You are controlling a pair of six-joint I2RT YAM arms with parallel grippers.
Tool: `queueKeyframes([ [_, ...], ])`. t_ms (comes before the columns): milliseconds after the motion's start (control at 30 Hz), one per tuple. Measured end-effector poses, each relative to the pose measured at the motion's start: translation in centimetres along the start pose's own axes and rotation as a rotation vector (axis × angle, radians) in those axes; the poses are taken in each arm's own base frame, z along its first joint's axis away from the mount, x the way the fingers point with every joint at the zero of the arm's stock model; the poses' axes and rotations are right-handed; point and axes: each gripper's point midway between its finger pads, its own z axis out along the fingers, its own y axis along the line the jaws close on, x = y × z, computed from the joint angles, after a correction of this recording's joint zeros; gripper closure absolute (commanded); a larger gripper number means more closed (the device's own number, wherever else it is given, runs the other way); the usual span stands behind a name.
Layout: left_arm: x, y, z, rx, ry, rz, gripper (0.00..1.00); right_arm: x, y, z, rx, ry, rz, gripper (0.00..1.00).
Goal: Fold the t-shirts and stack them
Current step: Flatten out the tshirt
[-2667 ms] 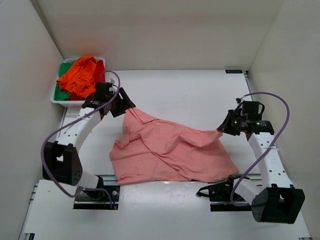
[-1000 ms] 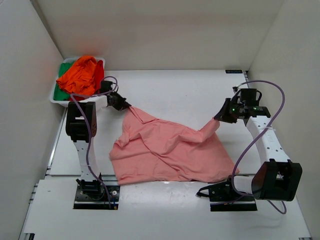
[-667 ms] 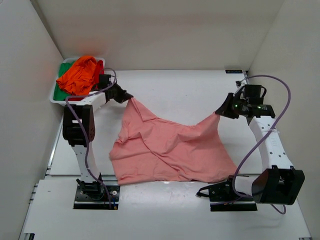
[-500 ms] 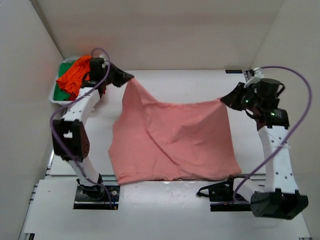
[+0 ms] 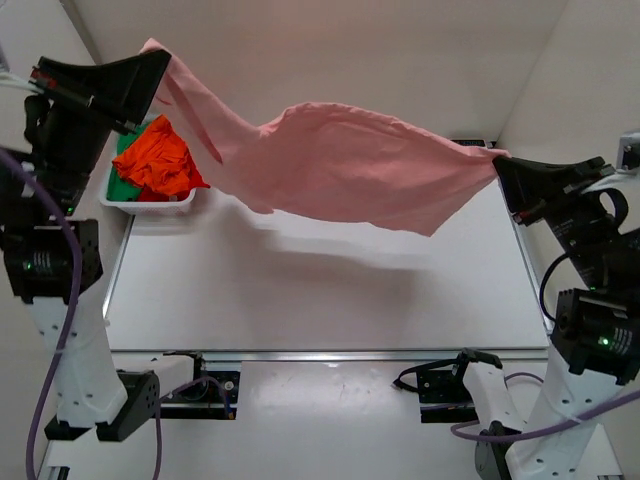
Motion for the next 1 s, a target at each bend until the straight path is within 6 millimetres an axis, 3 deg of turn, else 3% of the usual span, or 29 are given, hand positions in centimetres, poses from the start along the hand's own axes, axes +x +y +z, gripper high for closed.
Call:
queueKeyframes([
  [133,-0.4,-2.2,-1.8,0.024,-0.014,0.008,1.0,-2.5,2.4,-1.3,-0.039,-0.061,-0.053,1.0],
  [233,-0.2,-1.2,-1.5,-0.023,-0.01,0.002,1.0,-3.7,3.0,-1.9,-0.032,-0.088,-0.083,1.0],
  [300,0.1,0.6,-1.0,-0.086,-0.009,-0.003,1.0,-4.1,3.1,-1.9,-0.027,-0.094,-0.09,1.0],
  [433,1.9,6.5,-0.4,-0.27,0.02,-0.023,1.0,-2.5,0.8,-0.4,0.012,-0.041,-0.078,1.0],
  [500,3.5,10.2,-0.2,-0.365,0.059,-0.033,1.0,-0.2,-1.7,1.4,0.041,0.027,-0.043,1.0],
  [600,6.6,16.5,0.7,-0.493,0.141,-0.051,1.0,4.7,-6.2,5.0,0.092,0.169,0.037,1.0],
  [700,9.7,23.2,3.0,-0.593,0.237,-0.073,1.0,9.4,-10.9,8.4,0.144,0.298,0.102,1.0],
  [833,12.5,31.6,8.1,-0.647,0.319,-0.088,1.0,15.2,-16.6,12.6,0.205,0.457,0.163,1.0],
  [900,13.2,35.1,9.8,-0.65,0.327,-0.099,1.0,15.7,-18.8,15.1,0.215,0.484,0.15,1.0],
  [1000,12.9,38.6,9.6,-0.664,0.322,-0.146,1.0,13.2,-20.8,19.2,0.203,0.444,0.094,1.0],
])
